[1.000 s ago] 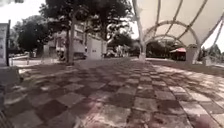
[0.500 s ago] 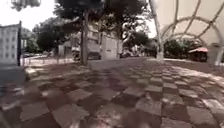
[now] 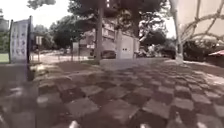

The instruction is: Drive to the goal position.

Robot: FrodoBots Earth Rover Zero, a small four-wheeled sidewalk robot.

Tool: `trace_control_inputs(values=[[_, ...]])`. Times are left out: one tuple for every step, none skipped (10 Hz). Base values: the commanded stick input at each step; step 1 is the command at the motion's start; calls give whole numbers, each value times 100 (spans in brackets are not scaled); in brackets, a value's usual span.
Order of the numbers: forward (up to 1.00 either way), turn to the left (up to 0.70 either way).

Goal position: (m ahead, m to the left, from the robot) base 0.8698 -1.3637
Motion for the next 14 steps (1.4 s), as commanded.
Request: trace_control_inputs(values=[[100, 27], [100, 27], [100, 21], [100, 0], [100, 0], [100, 0], [100, 0], [100, 0], [100, 0], [100, 0], [100, 0], [100, 0], [100, 0], [19, 0]])
